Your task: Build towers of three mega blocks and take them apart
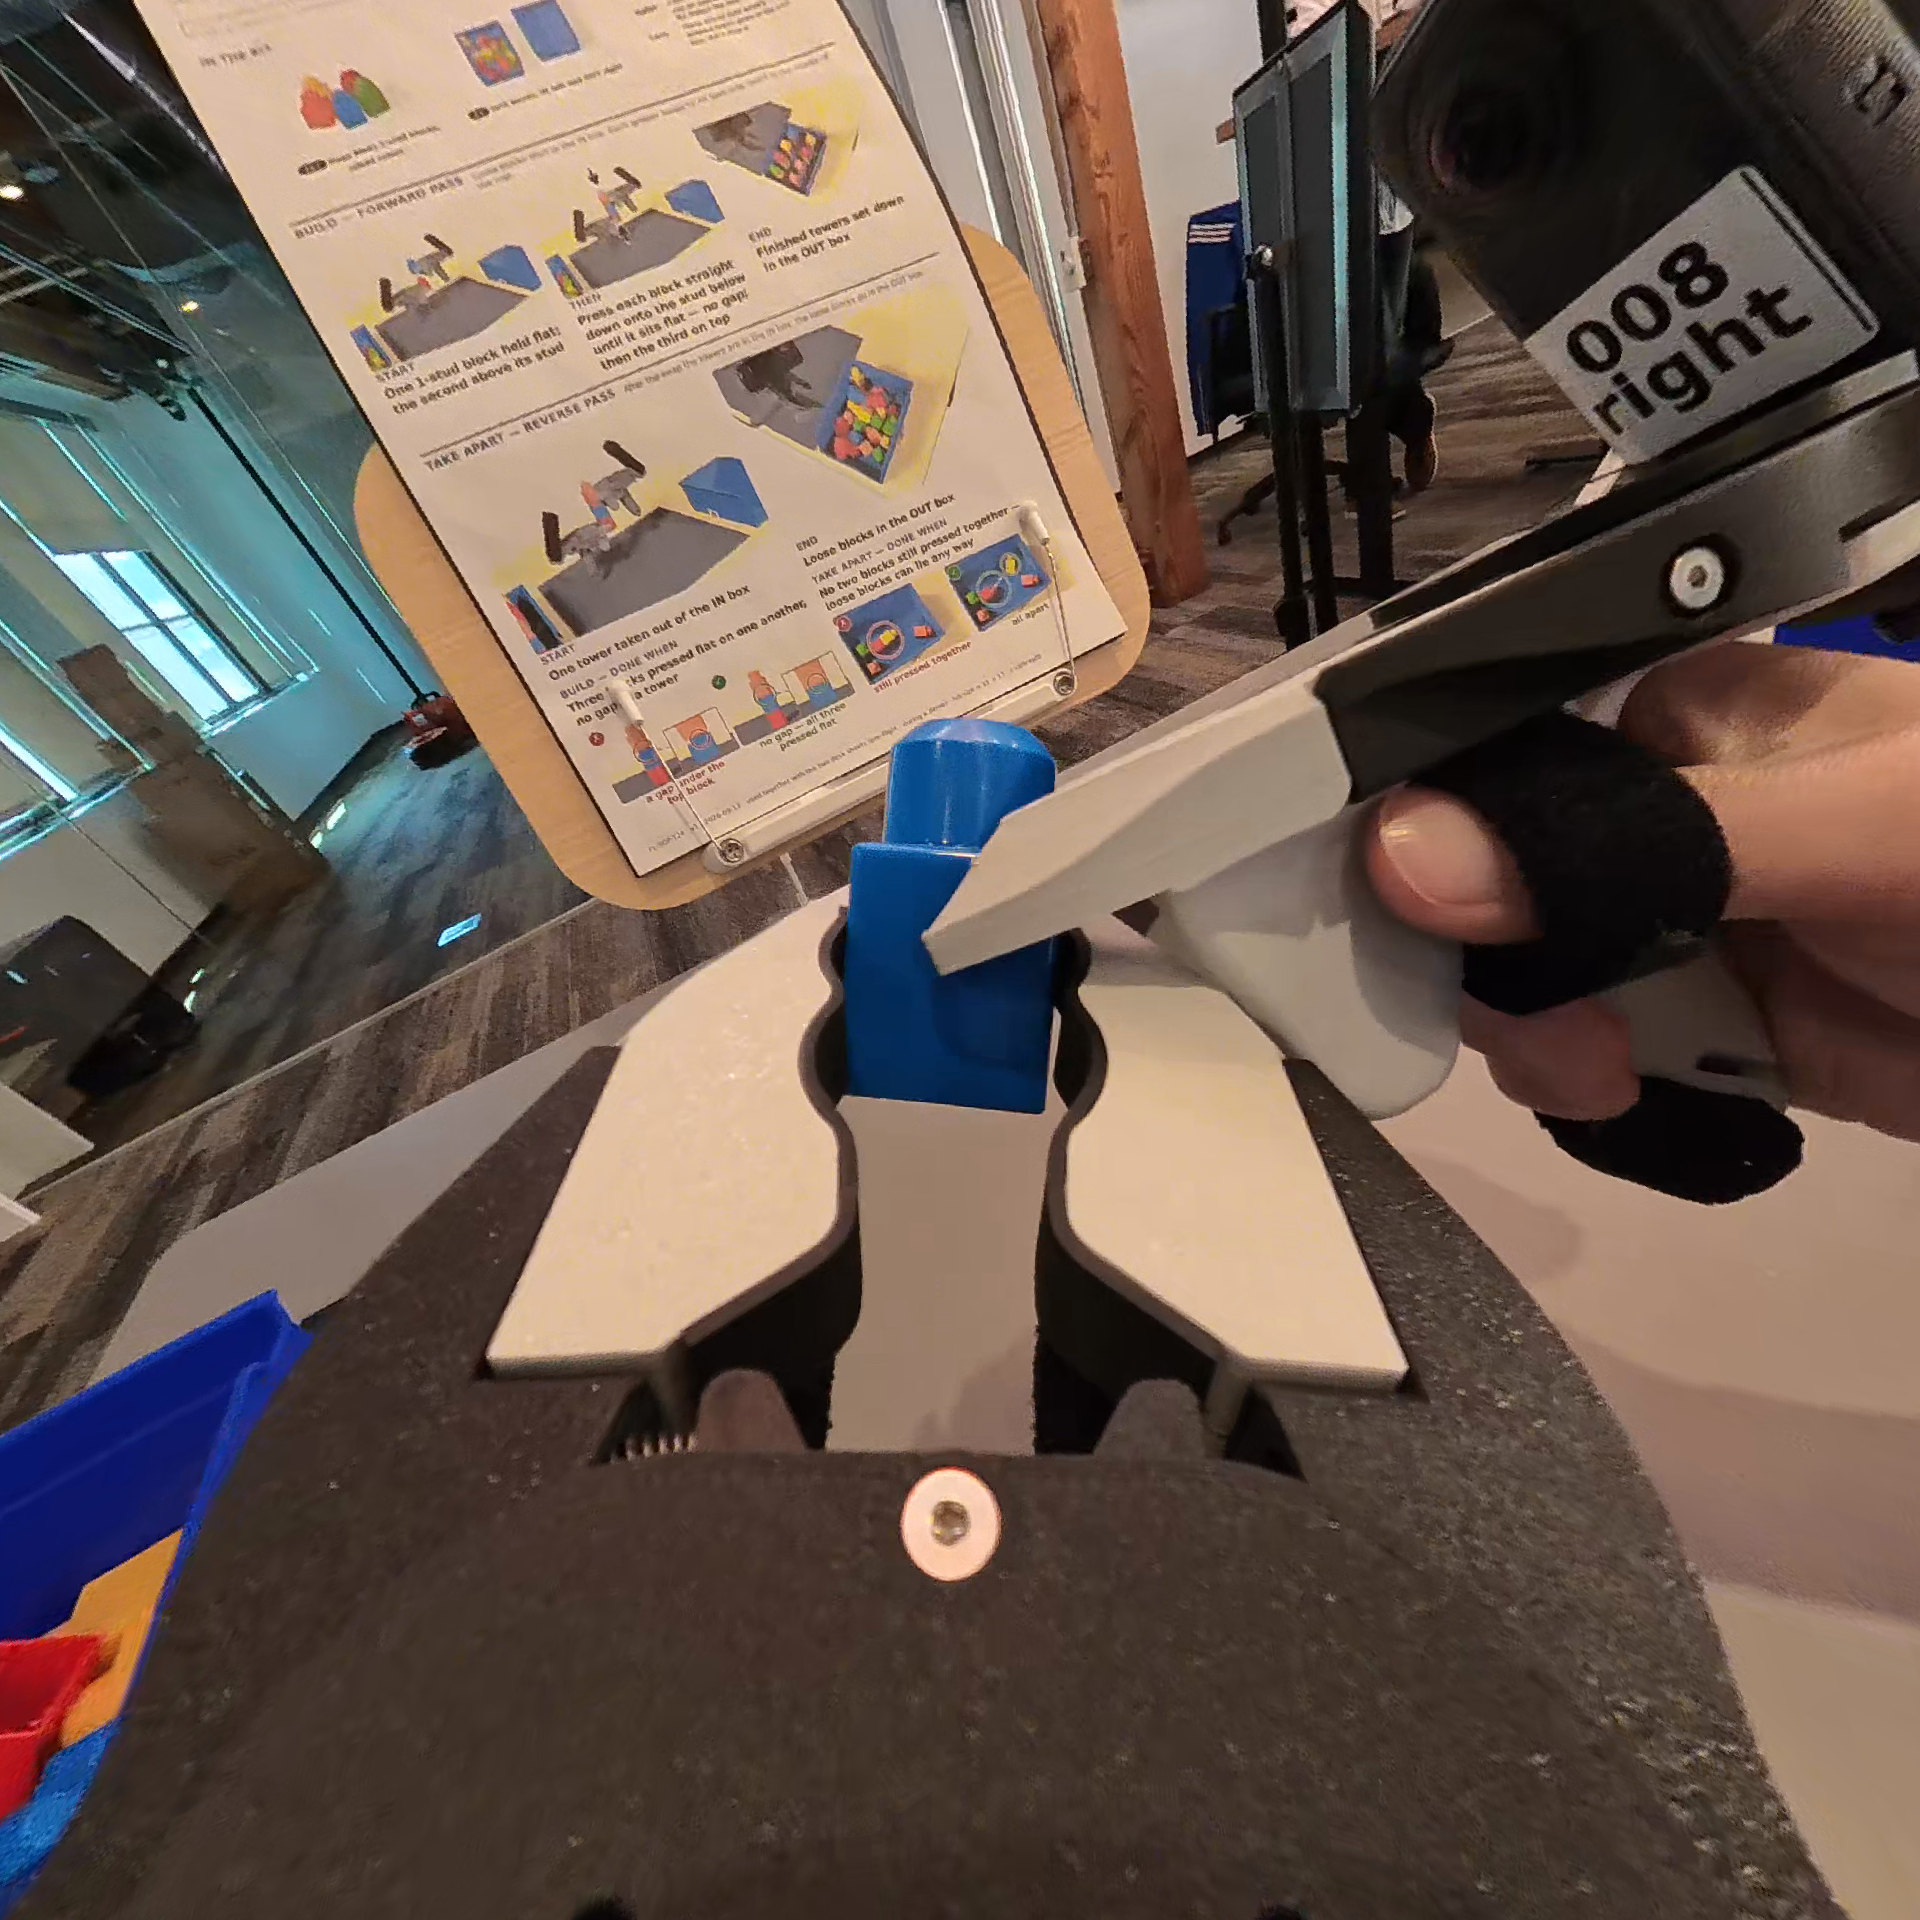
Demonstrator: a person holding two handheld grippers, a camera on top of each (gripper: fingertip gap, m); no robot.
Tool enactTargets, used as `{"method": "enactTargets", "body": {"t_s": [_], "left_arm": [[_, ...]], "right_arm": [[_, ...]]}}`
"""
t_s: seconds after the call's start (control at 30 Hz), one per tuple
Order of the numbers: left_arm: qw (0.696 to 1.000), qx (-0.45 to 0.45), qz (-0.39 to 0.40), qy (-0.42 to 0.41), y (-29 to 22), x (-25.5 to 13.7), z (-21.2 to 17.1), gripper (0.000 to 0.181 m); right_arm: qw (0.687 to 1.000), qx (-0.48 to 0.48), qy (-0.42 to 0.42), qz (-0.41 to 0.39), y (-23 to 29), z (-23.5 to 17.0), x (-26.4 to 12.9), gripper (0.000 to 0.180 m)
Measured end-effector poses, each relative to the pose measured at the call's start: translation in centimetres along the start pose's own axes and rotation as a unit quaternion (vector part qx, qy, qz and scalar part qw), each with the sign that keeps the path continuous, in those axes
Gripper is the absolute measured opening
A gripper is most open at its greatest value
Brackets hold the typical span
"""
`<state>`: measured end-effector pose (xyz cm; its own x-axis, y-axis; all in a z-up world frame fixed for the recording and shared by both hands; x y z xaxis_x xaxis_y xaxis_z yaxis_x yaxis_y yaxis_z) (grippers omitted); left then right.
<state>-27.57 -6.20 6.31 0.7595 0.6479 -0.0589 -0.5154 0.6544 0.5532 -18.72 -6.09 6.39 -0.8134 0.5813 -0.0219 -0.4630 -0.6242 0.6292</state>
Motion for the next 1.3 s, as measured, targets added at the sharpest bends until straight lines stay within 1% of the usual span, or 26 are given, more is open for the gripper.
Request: {"method": "enactTargets", "body": {"t_s": [0.13,0.2,0.23,0.27,0.33,0.37,0.4,0.43,0.47,0.53,0.6,0.77,0.87,0.93,1.1,1.2,1.3], "left_arm": [[1.000,-0.008,-0.001,-0.001,-0.3,-0.3,-0.3,0.037],[1.000,-0.009,-0.021,0.021,-0.5,-0.5,-1.2,0.041],[0.998,-0.019,-0.047,0.032,-0.8,-0.5,-1.8,0.041],[0.994,-0.037,-0.090,0.039,-1.4,-0.5,-2.5,0.042],[0.975,-0.069,-0.209,0.041,-3.3,-0.2,-3.9,0.051],[0.958,-0.072,-0.275,0.042,-4.3,-0.1,-4.7,0.050],[0.947,-0.066,-0.309,0.054,-4.9,0.3,-5.7,0.056],[0.943,-0.045,-0.322,0.066,-5.1,1.0,-6.8,0.063],[0.939,-0.009,-0.338,0.068,-5.3,1.5,-7.8,0.062],[0.934,0.042,-0.349,0.066,-5.4,2.6,-9.3,0.061],[0.926,0.059,-0.367,0.063,-5.9,3.7,-10.0,0.060],[0.903,0.023,-0.425,0.059,-7.4,6.0,-11.0,0.053],[0.895,0.031,-0.444,0.040,-7.8,6.6,-11.3,0.045],[0.890,0.020,-0.455,0.035,-8.0,7.0,-11.4,0.044],[0.883,0.033,-0.466,0.054,-8.9,7.8,-12.4,0.046],[0.881,0.048,-0.464,0.076,-9.4,8.2,-12.6,0.037],[0.875,0.040,-0.477,0.077,-9.5,8.4,-12.3,0.036]], "right_arm": [[1.000,-0.018,-0.009,-0.015,-0.5,0.5,-0.6,0.036],[1.000,-0.021,-0.007,-0.014,-1.1,1.3,-1.7,0.036],[1.000,-0.027,-0.005,-0.007,-1.3,1.9,-2.4,0.036],[0.999,-0.039,-0.004,-0.006,-1.5,2.4,-3.3,0.036],[0.997,-0.075,0.018,-0.003,-2.0,3.2,-4.9,0.036],[0.995,-0.093,0.026,-0.003,-2.2,3.4,-5.6,0.036],[0.994,-0.102,0.029,-0.009,-2.5,3.6,-6.3,0.036],[0.994,-0.103,0.031,-0.011,-2.8,3.8,-6.9,0.036],[0.994,-0.100,0.029,-0.009,-3.1,3.9,-7.4,0.036],[0.995,-0.093,0.024,-0.006,-3.6,4.2,-8.2,0.036],[0.995,-0.094,0.026,-0.014,-4.1,4.2,-8.6,0.036],[0.994,-0.095,0.038,-0.024,-4.7,4.1,-9.0,0.036],[0.994,-0.094,0.045,-0.022,-4.8,4.0,-9.0,0.037],[0.994,-0.092,0.051,-0.019,-4.9,3.9,-9.0,0.036],[0.994,-0.090,0.063,-0.022,-5.3,3.7,-9.1,0.036],[0.993,-0.088,0.081,-0.003,-5.7,3.3,-9.2,0.036],[0.988,-0.099,0.120,0.021,-6.5,2.1,-9.3,0.036]]}}
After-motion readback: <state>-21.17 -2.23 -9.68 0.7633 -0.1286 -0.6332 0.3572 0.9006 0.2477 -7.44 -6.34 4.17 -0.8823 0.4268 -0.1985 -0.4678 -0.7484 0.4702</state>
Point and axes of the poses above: each gripper's, where its closed fingertips meet, x out along the fingers, z out of its top, y = z × x across the jaws, the point moved 7 cm from there along -x, back along the fingers, and after that the axes turned 14 degrees about x, right-handed, at the moved point
